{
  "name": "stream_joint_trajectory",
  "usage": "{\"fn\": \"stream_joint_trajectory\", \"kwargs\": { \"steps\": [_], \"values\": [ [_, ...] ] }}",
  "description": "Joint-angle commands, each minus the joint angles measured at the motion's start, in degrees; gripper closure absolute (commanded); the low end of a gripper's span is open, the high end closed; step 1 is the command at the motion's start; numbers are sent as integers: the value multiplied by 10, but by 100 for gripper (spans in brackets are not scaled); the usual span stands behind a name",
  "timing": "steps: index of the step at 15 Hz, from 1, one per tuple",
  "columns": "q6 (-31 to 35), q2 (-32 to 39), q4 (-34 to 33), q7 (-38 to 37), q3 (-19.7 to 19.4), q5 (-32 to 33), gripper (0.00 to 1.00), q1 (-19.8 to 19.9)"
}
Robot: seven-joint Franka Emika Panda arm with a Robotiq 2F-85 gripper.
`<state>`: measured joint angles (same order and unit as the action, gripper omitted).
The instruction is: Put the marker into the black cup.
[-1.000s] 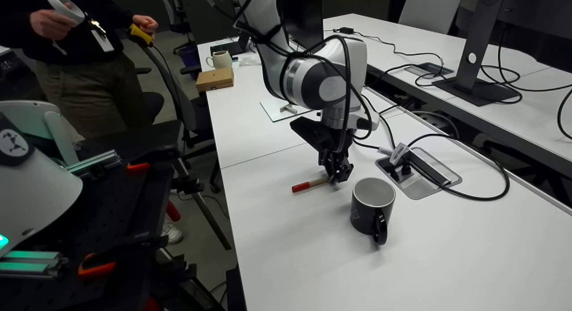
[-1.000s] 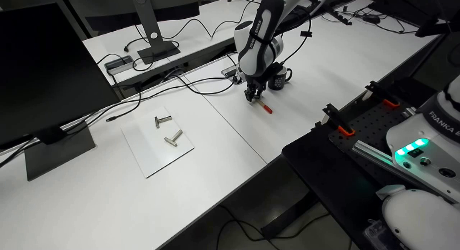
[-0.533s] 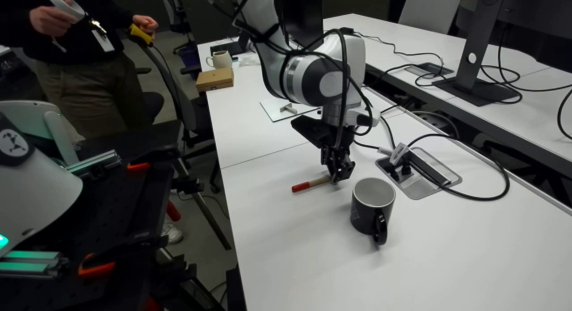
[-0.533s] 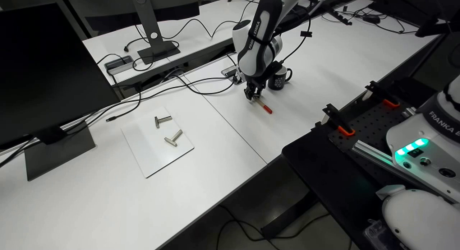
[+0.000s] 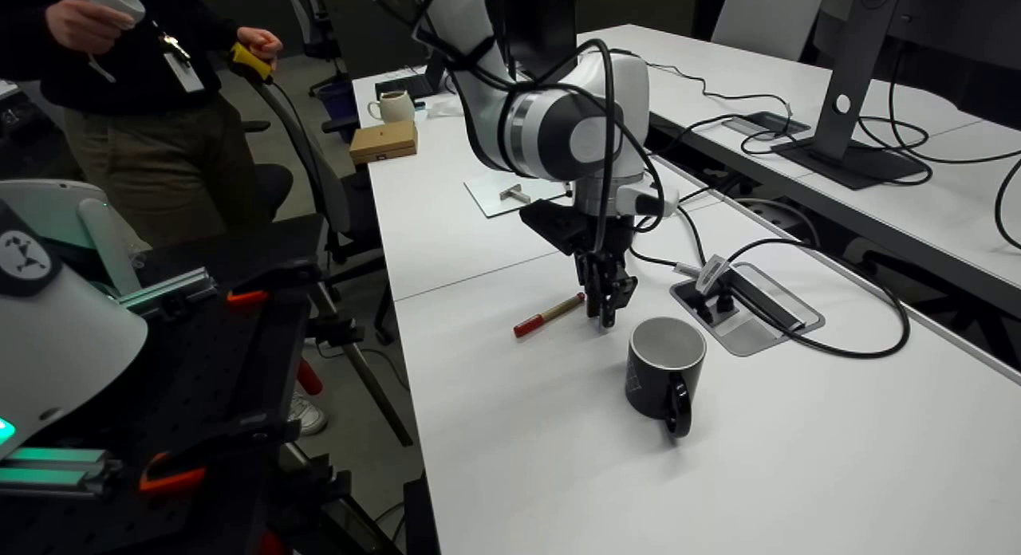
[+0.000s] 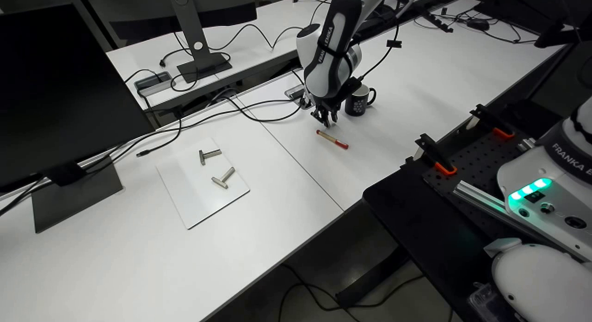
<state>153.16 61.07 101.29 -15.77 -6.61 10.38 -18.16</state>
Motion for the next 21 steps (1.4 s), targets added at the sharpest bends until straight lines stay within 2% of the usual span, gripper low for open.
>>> {"fn": "stream_joint_trajectory", "kwargs": {
  "steps": [1, 3, 5, 6, 9, 12, 15, 21],
  "values": [
    [0, -20, 21, -14, -12, -4, 31, -16],
    [1, -26, 27, -17, -14, -2, 16, -21],
    [25, -38, 42, 13, 3, 5, 2, -10],
    [47, -44, 51, 34, 12, 11, 0, -4],
    [85, -59, 74, 76, 28, 14, 0, 0],
    [70, -59, 76, 89, 37, 3, 0, 6],
    [59, -54, 76, 75, 29, -3, 0, 2],
    [31, -40, 61, 85, 39, -6, 0, 22]
  ]
}}
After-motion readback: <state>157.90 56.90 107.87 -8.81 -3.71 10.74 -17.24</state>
